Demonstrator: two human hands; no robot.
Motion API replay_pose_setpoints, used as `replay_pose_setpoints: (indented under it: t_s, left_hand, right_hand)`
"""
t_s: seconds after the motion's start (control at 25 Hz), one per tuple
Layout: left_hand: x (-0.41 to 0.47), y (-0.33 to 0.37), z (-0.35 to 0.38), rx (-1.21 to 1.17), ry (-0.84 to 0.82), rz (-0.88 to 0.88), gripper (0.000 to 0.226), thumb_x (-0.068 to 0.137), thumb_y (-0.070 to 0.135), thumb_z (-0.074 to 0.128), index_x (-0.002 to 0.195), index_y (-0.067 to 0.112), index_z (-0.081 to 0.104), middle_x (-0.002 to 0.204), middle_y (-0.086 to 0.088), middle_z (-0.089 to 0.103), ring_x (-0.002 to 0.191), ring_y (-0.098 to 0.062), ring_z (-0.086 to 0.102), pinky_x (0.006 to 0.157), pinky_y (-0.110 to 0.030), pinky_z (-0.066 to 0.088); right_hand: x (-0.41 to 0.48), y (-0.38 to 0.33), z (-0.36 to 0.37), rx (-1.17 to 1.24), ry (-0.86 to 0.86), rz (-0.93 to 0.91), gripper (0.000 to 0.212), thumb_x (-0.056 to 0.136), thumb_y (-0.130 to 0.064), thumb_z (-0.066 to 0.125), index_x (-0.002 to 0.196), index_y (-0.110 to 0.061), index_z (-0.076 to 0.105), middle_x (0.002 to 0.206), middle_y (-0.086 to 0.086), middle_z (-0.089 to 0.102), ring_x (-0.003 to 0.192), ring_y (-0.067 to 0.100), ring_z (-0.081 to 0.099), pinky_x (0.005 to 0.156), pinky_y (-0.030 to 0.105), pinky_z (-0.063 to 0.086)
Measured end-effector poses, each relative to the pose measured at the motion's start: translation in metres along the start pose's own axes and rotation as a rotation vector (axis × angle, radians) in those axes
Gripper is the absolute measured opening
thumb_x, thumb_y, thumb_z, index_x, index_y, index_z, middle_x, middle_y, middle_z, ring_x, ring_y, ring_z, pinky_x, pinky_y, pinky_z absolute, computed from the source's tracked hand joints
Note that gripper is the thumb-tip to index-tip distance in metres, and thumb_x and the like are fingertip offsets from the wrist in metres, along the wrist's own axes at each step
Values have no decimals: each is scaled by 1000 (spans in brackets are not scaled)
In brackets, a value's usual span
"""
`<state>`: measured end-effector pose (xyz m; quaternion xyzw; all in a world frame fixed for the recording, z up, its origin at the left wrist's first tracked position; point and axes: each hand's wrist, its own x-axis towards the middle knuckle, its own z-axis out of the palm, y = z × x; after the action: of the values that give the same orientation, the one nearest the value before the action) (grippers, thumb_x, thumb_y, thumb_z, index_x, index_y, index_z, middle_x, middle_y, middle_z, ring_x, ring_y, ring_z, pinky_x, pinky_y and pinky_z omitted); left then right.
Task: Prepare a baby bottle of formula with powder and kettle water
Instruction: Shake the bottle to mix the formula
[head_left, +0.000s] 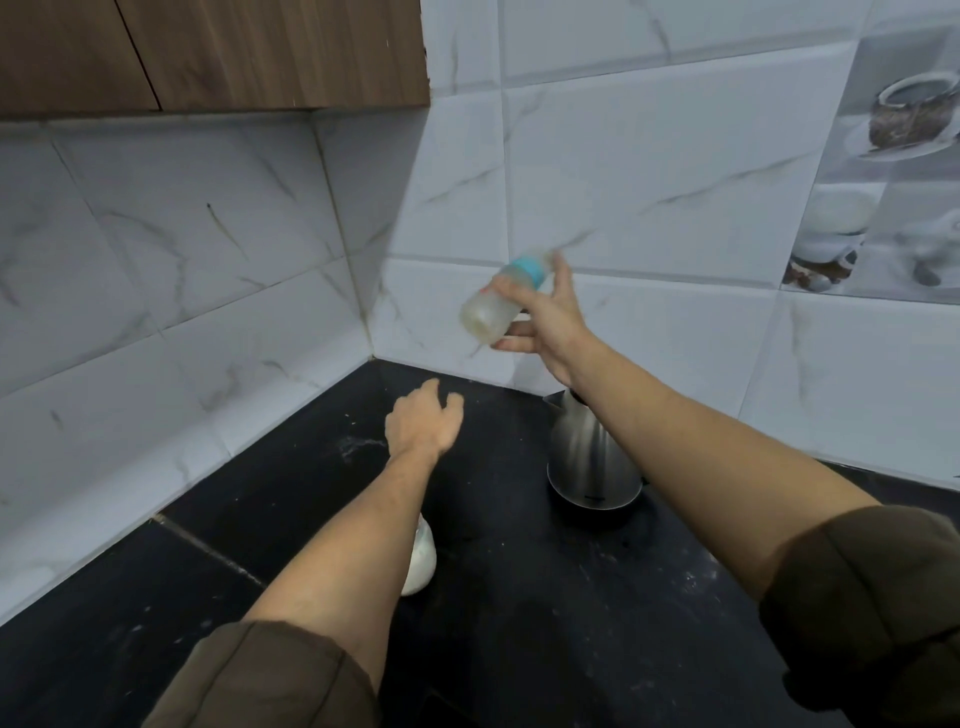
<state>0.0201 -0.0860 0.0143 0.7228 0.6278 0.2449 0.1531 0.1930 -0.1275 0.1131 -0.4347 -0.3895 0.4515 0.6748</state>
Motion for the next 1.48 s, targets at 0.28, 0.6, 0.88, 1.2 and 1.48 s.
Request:
replay_pose_setpoints:
  t_s: [0.28,0.6,0.88,1.2,1.48]
  left_hand:
    - [-5,-30,18,231,-292,-263,67,104,56,35,157,15,39,160,-15,41,148,-37,35,114,-53,36]
    - [-11,-43,22,289,-380,-354,77,104,62,36,165,18,25,173,-12,16,160,-36,7,124,-60,18]
    - [-9,-34,17,316,-344,-271,75,104,61,38,164,16,28,172,-14,19,160,-38,8,126,-61,13]
    - [-3,-24,13,307,-293,-178,64,104,55,41,156,17,43,165,-13,36,157,-38,19,124,-63,16]
    - [-7,-17,2,218,-106,-85,52,105,47,40,140,14,57,138,-10,62,134,-33,52,119,-58,29]
  right_hand:
    - [8,-15,11,375,107,28,79,92,-28,81,151,-29,29,141,15,54,88,34,78,71,45,65]
    - [4,-13,18,414,179,-50,83,94,-27,79,156,-34,24,142,13,55,89,31,77,72,45,65]
    - [-17,-12,21,-18,-196,-20,92,93,-23,81,160,-42,23,138,13,63,90,37,79,70,45,65]
    - [-23,-14,11,-129,-137,-100,95,89,-25,85,158,-45,22,127,17,71,96,36,79,70,48,65]
    - [-10,-29,3,229,183,-78,79,94,-27,79,155,-27,28,141,12,53,87,27,75,77,50,66]
